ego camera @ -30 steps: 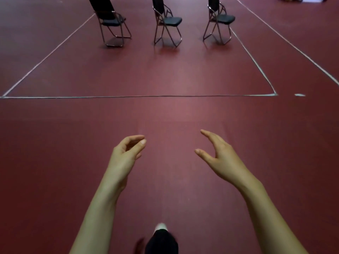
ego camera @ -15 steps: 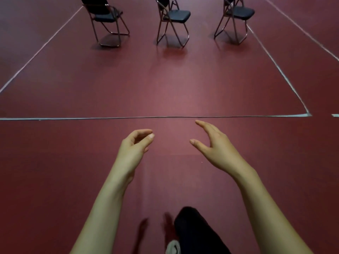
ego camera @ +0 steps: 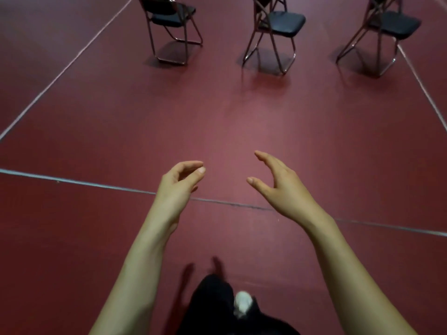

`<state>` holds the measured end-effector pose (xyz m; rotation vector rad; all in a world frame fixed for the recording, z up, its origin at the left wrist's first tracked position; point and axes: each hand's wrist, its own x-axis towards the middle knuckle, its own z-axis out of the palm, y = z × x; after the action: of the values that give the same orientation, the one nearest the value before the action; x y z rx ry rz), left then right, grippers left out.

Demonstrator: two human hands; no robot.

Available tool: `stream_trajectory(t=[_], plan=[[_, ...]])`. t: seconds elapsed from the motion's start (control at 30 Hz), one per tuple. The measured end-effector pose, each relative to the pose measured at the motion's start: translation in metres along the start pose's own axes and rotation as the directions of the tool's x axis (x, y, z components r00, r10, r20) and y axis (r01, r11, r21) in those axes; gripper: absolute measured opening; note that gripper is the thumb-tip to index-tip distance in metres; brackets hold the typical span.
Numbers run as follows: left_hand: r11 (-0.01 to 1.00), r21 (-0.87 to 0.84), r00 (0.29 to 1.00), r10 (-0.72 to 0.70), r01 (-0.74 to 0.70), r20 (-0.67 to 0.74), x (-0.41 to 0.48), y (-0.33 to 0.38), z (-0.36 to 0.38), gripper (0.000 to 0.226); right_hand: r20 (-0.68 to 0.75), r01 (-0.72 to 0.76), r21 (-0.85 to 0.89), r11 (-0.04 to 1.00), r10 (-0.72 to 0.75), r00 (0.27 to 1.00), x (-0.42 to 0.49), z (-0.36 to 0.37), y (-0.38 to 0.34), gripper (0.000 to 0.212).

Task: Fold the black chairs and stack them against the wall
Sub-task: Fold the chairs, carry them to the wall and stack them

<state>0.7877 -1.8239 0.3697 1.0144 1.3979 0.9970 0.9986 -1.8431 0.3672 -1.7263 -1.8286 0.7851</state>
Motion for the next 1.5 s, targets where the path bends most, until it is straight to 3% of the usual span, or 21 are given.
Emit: stream_trajectory(t=[0.2,0.53,0.8,1.1,1.5], plan=[[1.000,-0.022,0.998,-0.005,0.004,-0.063,0.218,0.041,-0.020,0.015,0.023,0.005,0.007,1.000,-0.006,1.000,0.230,0.012,0.003,0.063],[1.000,0.009,1.000,-0.009,0.009,-0.013,0.557,0.165,-0.032,0.015,0.027,-0.005,-0.016,1.000,0.005,1.000,0.588,-0.004,-0.018,0.060],[1.000,0.017,0.999,-0.011,0.012,-0.052,0.848,0.239,-0.041,0.014,0.053,0.008,-0.042,0.999,-0.006,0.999,0.889,-0.004,-0.009,0.059],[0.999,0.015,0.997,-0.030,0.031,-0.076,1.125,0.333,-0.082,0.013,0.103,0.044,-0.085,0.995,-0.035,0.994,1.198,0.000,-0.049,0.059],[0.974,0.226,0.991,-0.050,0.021,0.124,1.506,0.435,-0.165,0.031,-0.039,-0.068,-0.023,0.997,0.067,0.997,1.574,0.042,-0.096,0.058]])
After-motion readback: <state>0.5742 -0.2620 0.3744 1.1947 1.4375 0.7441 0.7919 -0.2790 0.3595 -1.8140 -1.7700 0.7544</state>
